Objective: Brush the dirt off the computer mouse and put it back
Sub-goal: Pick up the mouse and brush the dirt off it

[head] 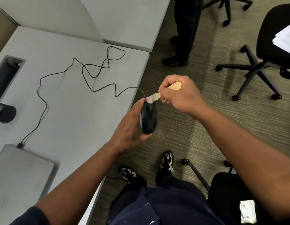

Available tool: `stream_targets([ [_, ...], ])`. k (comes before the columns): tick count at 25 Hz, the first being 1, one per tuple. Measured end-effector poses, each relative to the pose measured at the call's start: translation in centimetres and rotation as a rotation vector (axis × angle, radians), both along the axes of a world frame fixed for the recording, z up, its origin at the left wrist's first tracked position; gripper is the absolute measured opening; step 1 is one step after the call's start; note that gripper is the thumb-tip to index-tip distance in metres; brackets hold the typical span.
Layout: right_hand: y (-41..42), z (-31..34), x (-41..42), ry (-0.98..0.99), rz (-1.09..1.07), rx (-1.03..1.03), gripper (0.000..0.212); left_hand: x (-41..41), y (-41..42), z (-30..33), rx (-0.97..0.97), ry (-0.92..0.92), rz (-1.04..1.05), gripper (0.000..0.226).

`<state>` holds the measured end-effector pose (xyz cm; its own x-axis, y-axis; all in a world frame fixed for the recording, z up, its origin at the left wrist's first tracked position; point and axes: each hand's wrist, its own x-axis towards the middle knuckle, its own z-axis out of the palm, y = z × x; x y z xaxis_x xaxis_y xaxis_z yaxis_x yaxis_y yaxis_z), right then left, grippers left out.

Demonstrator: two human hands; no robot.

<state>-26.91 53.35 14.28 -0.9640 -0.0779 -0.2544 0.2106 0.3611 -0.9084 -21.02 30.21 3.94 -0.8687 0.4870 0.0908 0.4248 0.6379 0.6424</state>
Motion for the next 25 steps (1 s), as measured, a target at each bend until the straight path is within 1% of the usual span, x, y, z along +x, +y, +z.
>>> stream_targets([
  [4, 0.19, -0.18, -0.27, -0.148, 0.109, -0.043, 0.009, 0.22, -0.14, -0.11, -0.016, 0.005, -0.014, 0.133],
  [6, 0.23, -0.28, -0.25, -0.173, 0.097, -0.058, 0.010, 0.09, -0.14, -0.09, -0.018, -0.011, -0.007, 0.133],
  [9, 0.11, -0.41, -0.29, -0.118, -0.005, -0.063, 0.015, 0.13, -0.22, -0.39, -0.017, 0.017, -0.031, 0.131],
  [12, -0.35, -0.57, 0.07, -0.015, -0.050, 0.000, 0.013, -0.02, -0.17, -0.31, -0.013, 0.019, -0.041, 0.130],
  [15, -0.72, -0.46, 0.44, 0.019, -0.094, -0.041, 0.014, -0.17, 0.02, -0.15, -0.006, 0.027, -0.045, 0.132],
  [17, -0.64, -0.43, 0.42, 0.000, -0.078, -0.041, 0.011, -0.26, 0.01, 0.00, -0.006, 0.007, -0.038, 0.134],
  [21, -0.16, -0.12, 0.37, -0.087, 0.047, 0.004, 0.010, -0.35, -0.18, 0.04, -0.003, -0.001, 0.002, 0.132],
  [25, -0.30, -0.36, 0.59, -0.025, -0.006, 0.008, 0.009, -0.22, -0.49, -0.03, -0.021, 0.001, -0.010, 0.133],
])
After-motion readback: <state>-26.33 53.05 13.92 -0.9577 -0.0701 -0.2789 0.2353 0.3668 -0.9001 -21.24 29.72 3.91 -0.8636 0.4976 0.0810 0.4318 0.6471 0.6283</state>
